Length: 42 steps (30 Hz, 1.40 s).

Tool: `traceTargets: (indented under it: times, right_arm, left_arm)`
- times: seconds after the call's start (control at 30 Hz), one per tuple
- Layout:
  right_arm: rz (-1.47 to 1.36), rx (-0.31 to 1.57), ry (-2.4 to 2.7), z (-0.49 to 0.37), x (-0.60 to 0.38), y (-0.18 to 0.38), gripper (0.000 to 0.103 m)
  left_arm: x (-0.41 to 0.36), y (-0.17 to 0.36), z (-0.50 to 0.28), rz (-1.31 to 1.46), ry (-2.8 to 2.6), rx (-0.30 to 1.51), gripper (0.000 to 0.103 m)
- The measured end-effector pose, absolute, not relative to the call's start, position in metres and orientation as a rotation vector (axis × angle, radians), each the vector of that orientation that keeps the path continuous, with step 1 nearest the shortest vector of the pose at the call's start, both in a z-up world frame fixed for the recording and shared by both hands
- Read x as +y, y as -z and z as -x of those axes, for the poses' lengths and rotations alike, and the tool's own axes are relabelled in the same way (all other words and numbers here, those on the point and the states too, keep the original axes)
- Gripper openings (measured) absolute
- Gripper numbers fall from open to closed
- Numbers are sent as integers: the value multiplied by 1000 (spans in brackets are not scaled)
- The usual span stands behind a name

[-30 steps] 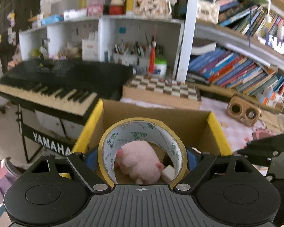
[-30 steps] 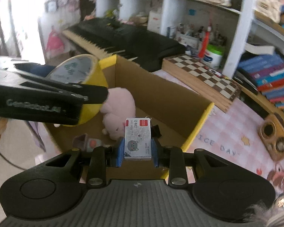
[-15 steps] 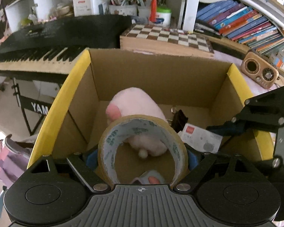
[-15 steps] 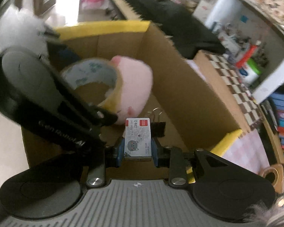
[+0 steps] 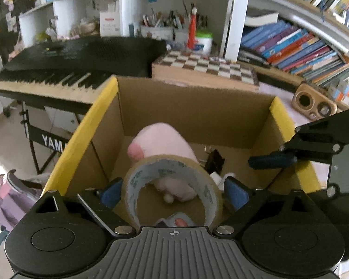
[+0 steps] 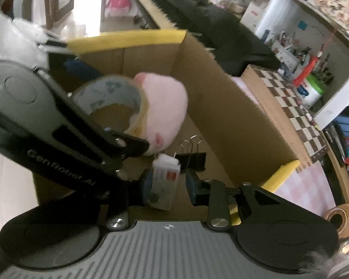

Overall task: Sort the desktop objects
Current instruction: 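Lower the tape roll into the yellow box with the left tool while the right tool lowers the white box, then open both tools and withdraw them from the yellow box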

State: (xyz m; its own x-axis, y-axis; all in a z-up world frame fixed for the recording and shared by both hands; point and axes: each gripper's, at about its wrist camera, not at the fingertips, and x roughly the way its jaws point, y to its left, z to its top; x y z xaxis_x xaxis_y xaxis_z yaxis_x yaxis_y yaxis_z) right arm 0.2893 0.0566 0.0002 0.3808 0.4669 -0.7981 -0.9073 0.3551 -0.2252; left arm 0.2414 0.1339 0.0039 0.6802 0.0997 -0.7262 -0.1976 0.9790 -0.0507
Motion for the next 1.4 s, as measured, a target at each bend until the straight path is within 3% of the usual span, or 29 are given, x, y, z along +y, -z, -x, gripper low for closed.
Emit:
traceTargets:
  times: [0.67, 1.4]
  right_arm:
    - [340, 586, -679, -247, -28, -58, 38]
    - [149, 580, -374, -122, -83, -44, 43]
  left_arm:
    - [115, -54, -159, 130, -248, 480, 101]
    - [102, -46, -56, 153, -264, 456, 101]
